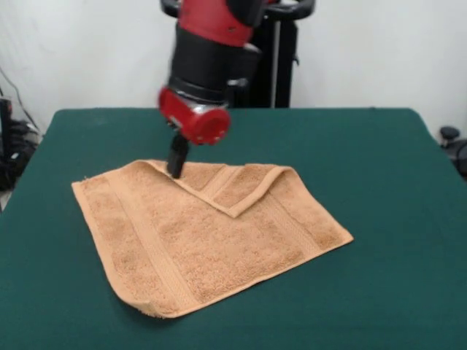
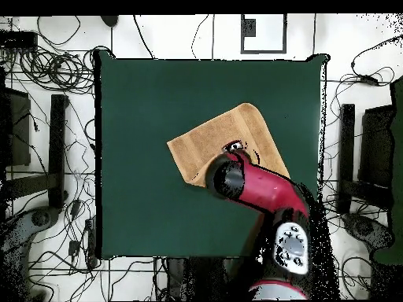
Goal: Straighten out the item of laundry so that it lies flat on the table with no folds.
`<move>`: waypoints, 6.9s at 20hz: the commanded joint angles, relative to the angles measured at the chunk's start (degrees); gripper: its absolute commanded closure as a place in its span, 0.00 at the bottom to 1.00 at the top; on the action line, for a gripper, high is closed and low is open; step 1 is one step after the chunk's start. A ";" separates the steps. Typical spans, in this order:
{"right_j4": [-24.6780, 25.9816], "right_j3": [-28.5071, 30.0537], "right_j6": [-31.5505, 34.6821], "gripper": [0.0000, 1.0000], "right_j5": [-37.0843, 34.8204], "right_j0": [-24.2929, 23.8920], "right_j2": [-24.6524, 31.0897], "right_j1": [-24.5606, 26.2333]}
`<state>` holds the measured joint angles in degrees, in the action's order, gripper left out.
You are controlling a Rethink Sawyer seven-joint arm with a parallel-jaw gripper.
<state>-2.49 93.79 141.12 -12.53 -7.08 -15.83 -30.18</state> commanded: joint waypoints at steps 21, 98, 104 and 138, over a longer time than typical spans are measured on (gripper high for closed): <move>17.00 -4.60 -8.67 1.00 -14.18 -9.33 27.12 -5.77; 23.45 -11.19 8.52 1.00 -44.67 2.44 23.26 -9.21; 22.94 -13.59 14.27 1.00 -43.67 5.29 19.44 -5.28; 15.26 -23.71 15.45 1.00 -43.69 7.13 9.14 3.53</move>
<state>16.45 68.20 141.73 -61.17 -1.20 -7.77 -28.97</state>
